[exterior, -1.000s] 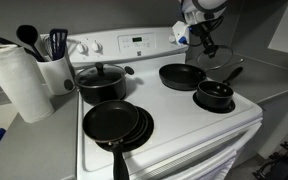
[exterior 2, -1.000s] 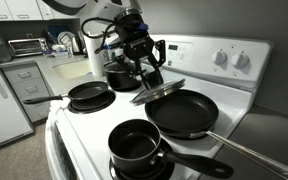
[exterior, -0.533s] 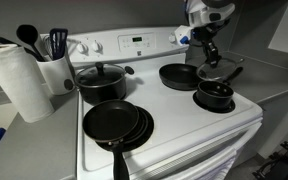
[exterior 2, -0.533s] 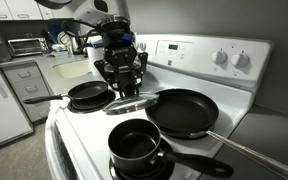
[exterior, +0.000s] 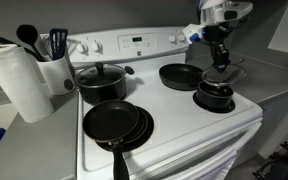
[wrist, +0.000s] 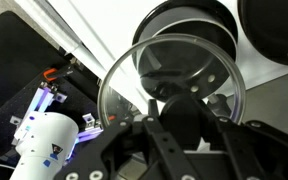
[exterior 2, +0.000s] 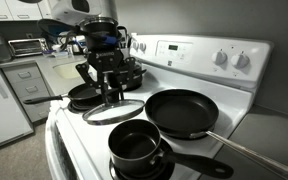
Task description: Put the glass lid on top of the black pot on the bottom right plate of the stove
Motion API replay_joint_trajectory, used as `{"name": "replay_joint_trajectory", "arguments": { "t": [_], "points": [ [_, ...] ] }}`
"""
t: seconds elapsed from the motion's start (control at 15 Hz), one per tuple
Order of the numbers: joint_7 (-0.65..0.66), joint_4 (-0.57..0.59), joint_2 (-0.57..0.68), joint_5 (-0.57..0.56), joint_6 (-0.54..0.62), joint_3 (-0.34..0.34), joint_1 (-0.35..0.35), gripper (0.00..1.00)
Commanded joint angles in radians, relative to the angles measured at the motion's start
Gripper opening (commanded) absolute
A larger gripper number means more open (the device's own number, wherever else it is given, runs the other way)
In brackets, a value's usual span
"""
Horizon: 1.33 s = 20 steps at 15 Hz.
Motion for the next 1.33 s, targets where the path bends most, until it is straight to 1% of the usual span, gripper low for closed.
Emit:
{"name": "replay_joint_trajectory", "arguments": {
  "t": [0.0,0.13,0.2,0.47,0.73,0.87,1.27],
  "points": [
    [-0.001,-0.147,-0.106,-0.012,0.197,0.020,-0.049,0.15],
    [0.000,-0.208,-0.132,-0.031,0.322,0.012,-0.075,0.15],
    [0.000,-0.234,-0.138,-0.032,0.364,0.014,-0.084,0.15],
    [-0.001,-0.306,-0.165,-0.014,0.456,0.017,-0.123,0.15],
    [-0.002,-0.355,-0.180,-0.003,0.508,0.017,-0.142,0.15],
    [-0.003,-0.365,-0.172,0.015,0.516,0.013,-0.149,0.15],
    [-0.025,-0.381,-0.161,0.109,0.517,0.009,-0.152,0.15]
  ]
}}
